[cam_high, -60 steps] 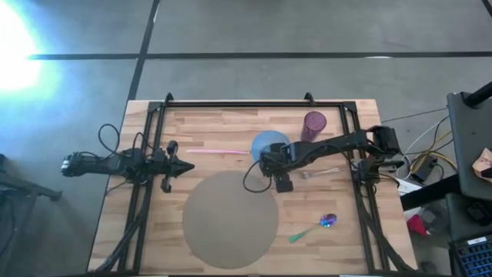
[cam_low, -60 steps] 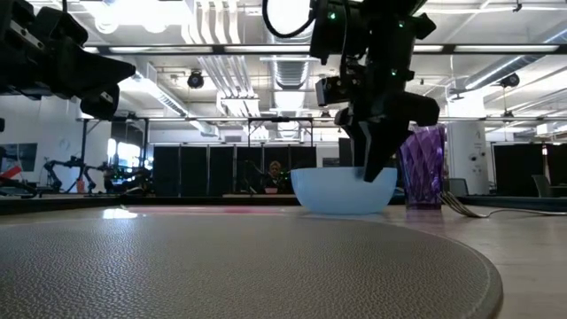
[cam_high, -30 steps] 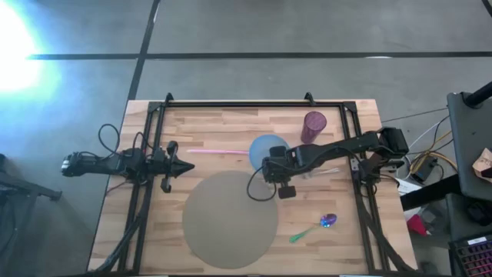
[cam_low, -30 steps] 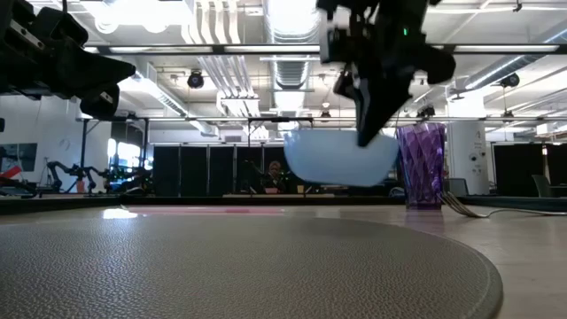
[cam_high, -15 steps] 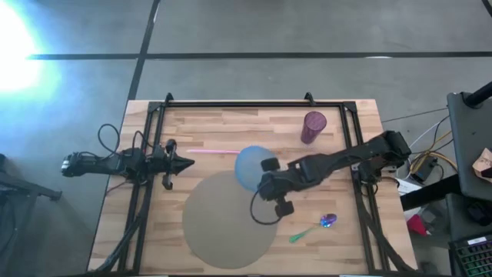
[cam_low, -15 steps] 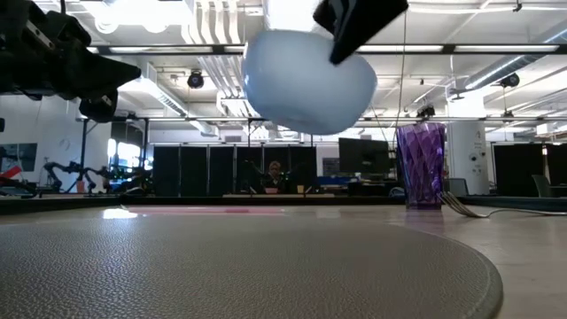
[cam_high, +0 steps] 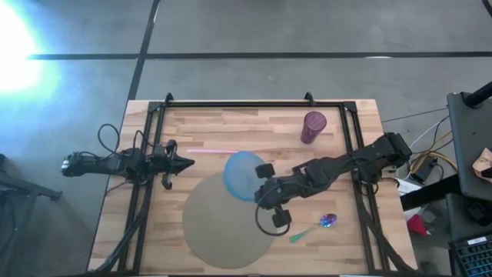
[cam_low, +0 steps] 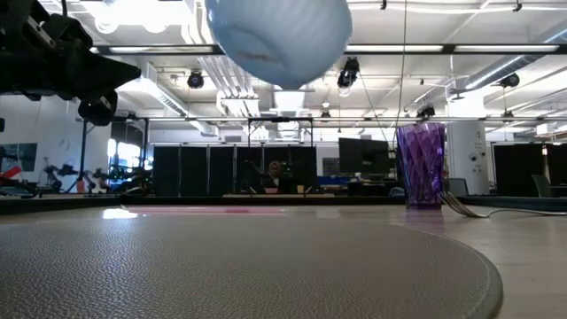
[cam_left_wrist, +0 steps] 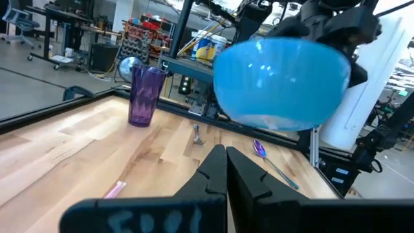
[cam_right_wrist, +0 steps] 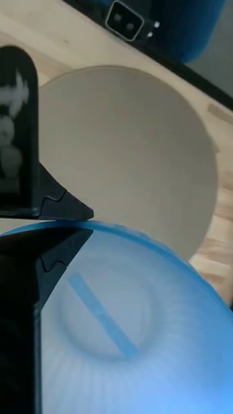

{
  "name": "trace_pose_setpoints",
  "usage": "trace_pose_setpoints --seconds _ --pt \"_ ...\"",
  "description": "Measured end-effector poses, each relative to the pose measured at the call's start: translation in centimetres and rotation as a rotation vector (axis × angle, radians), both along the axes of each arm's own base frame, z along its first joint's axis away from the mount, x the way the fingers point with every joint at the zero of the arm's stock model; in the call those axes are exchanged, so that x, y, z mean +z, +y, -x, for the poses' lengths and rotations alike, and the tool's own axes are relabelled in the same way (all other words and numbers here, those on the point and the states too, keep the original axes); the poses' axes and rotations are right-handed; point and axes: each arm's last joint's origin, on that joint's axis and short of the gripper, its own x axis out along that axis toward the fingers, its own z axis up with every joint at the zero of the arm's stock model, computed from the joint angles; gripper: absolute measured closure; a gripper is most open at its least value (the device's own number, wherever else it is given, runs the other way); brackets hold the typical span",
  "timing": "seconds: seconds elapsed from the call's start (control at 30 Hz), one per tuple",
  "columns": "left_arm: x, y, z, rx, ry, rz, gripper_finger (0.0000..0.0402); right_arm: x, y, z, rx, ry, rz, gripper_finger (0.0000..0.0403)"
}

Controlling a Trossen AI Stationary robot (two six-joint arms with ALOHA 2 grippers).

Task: Pick & Place Utensil
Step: Put the blue bowl on the brown placemat

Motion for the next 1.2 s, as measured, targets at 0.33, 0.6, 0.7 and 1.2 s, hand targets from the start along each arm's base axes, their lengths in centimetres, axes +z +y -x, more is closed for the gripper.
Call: trace_pose_setpoints --seconds 0.33,0.6,0.7,1.2 --pt "-0.1 0.0 -0.1 0.001 0.016 -0.001 0.0401 1.1 1.9 -2.3 0.121 0.027 0.081 0.0394" --pt "-0.3 0.0 -0.2 0.002 0.035 -0.003 0.0401 -0.5 3.9 -4.4 0.266 0.19 0.129 0.0394" --pt "-0.3 0.0 -0.2 0.002 0.042 -0.004 0.0401 -1.9 5.1 -5.2 0.355 0.238 0.116 0.0394" --pt "-0.6 0.0 -0.4 0.003 0.075 -0.007 0.0401 -7.4 9.3 -8.2 0.587 0.318 0.249 0.0394"
